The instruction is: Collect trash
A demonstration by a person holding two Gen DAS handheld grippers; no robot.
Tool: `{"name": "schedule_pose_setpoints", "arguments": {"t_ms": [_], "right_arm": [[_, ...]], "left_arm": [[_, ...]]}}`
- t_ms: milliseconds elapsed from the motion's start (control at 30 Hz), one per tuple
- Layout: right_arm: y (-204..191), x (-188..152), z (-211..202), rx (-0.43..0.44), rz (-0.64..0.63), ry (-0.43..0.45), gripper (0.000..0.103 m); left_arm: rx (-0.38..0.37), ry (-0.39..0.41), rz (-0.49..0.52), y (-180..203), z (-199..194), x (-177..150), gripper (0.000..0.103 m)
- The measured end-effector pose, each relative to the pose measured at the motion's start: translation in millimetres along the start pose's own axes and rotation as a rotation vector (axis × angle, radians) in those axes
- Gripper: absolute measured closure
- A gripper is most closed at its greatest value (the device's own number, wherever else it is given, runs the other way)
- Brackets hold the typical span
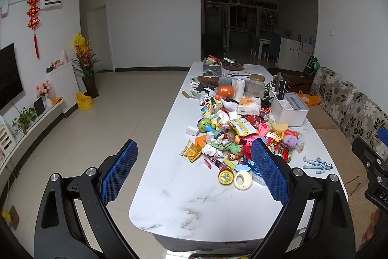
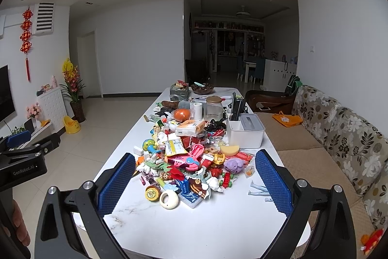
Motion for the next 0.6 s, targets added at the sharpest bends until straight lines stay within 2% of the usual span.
{"name": "schedule_pose_setpoints", "arguments": {"t_ms": [600], "right_arm": [[2.5,-1.8,-0.3,0.000,-0.001,0.000,0.006]], "left_arm": [[-0.002,0.000,0.005,1.9,1.2,-1.9,0.011]]}}
Point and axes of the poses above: each gripper's, at about its wrist camera, not at the fingertips, and z roughly the way its jaws point, y to its right, x to its top, the point moved 2 cm from there along z, roughly the way its jaws point, and after that the axes turned 13 degrees about y, right-handed, at the moved point
